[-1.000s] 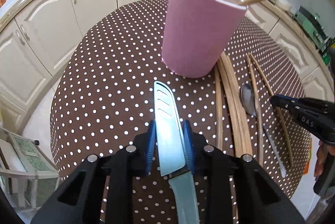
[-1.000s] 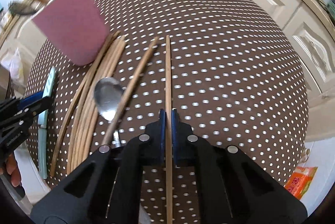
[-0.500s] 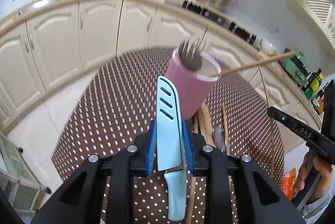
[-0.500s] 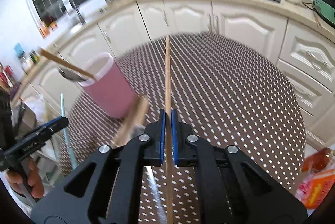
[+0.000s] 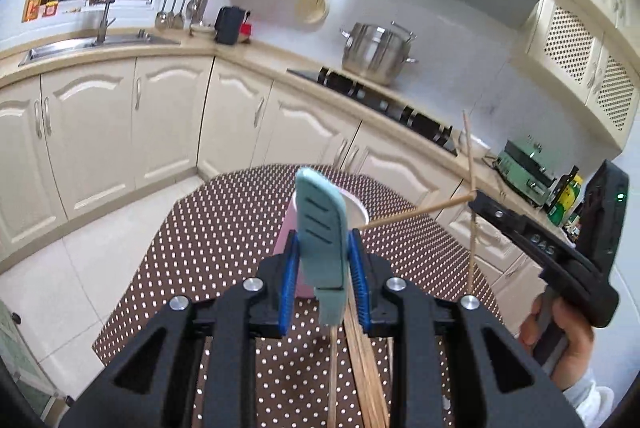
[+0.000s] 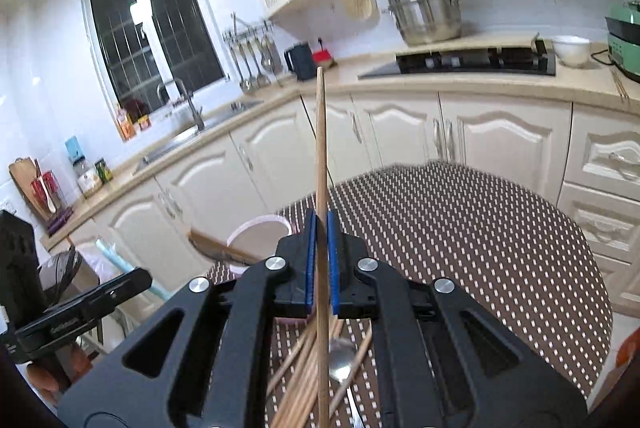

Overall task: Organize utensils
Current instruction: 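Lower the knife into the pink cup with the left tool while the right tool inserts its chopstick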

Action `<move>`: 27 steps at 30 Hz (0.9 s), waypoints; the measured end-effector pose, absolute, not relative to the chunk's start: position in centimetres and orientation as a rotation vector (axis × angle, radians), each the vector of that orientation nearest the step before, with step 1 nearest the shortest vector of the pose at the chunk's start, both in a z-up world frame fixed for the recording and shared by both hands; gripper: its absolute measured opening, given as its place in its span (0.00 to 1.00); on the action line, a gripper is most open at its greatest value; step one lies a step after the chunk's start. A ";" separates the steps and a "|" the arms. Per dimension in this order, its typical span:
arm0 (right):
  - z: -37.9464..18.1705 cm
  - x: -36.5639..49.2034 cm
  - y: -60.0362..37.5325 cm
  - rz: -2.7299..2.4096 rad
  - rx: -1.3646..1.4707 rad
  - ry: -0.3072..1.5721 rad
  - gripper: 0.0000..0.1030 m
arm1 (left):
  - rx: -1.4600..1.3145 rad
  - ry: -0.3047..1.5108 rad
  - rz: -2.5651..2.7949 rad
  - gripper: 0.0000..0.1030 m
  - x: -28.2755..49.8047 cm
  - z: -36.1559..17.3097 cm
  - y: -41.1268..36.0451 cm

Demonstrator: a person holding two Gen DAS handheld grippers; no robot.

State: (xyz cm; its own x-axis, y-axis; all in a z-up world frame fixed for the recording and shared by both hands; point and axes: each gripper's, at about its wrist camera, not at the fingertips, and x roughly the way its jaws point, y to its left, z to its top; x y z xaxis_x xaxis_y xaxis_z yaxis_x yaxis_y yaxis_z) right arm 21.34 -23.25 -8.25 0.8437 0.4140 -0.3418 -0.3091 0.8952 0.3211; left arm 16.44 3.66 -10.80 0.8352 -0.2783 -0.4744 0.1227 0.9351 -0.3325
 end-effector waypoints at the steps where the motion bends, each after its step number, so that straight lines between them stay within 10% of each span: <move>1: -8.2 21.5 -23.3 0.386 0.268 0.405 0.06 | -0.295 0.534 -0.218 0.23 16.5 -10.3 3.7; 27: -6.6 29.4 -18.8 0.548 0.371 0.155 0.06 | -0.178 0.272 -0.187 0.23 22.9 -2.6 0.1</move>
State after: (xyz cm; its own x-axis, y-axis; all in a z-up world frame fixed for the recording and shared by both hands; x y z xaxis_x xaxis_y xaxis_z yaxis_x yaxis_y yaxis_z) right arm 29.41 -18.83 -6.57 0.8442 0.5341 -0.0459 -0.4786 0.7894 0.3843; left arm 22.87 0.09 -2.61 0.9461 -0.2070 -0.2491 0.1592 0.9670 -0.1991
